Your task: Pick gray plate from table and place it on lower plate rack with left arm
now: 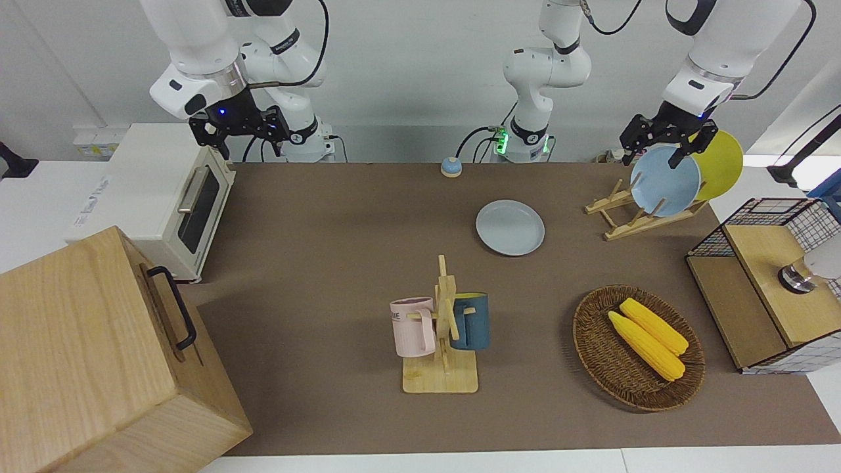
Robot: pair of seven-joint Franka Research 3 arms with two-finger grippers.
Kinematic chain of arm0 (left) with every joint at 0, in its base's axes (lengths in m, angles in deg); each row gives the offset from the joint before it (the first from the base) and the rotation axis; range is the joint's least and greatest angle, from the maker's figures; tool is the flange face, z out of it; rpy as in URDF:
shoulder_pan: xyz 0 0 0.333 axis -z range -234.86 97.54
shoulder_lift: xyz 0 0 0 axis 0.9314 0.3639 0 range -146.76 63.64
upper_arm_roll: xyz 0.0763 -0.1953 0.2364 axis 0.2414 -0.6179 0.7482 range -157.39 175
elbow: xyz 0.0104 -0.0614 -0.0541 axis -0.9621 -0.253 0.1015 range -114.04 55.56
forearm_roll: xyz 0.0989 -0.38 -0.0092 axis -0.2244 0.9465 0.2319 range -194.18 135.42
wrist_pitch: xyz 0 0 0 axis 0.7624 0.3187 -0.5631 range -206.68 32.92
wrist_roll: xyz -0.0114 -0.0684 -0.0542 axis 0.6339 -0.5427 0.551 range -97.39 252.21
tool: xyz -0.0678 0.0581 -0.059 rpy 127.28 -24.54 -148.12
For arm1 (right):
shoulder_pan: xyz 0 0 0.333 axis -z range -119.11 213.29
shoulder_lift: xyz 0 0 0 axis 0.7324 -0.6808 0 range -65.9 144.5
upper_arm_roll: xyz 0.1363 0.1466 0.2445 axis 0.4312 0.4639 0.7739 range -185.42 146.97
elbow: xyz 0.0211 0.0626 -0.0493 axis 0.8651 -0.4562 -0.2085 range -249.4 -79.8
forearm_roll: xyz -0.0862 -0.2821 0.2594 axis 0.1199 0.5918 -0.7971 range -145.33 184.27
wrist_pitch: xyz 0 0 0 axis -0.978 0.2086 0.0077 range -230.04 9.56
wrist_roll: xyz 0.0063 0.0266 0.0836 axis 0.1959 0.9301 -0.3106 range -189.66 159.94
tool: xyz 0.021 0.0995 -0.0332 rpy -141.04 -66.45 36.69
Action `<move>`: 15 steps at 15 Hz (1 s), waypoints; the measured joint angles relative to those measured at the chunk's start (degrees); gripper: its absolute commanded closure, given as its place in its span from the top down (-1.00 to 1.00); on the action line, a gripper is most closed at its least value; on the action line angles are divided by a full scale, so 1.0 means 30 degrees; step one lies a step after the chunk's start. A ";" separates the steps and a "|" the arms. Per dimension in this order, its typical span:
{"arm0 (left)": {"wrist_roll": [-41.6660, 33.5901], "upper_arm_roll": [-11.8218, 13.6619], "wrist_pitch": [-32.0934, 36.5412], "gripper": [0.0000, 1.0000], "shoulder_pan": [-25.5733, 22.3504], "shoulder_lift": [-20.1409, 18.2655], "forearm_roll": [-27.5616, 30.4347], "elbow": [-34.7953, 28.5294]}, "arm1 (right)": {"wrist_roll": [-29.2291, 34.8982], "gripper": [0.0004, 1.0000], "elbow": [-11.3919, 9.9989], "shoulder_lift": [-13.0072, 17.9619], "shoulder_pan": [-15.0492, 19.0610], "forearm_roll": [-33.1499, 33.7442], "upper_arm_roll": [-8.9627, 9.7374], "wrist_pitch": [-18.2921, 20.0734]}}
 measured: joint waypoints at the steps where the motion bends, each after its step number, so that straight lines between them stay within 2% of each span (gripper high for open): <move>1: 0.0000 -0.0003 0.0000 0.98 0.0002 0.0033 0.0000 0.0000 | 0.0000 0.97 0.0000 0.0000 0.0000 0.0000 0.0000 0.0000; 15: 0.0347 -0.0203 0.0237 0.99 0.0207 0.0464 0.0001 -0.0111 | 0.0000 0.97 0.0000 0.0000 0.0000 0.0000 0.0000 0.0000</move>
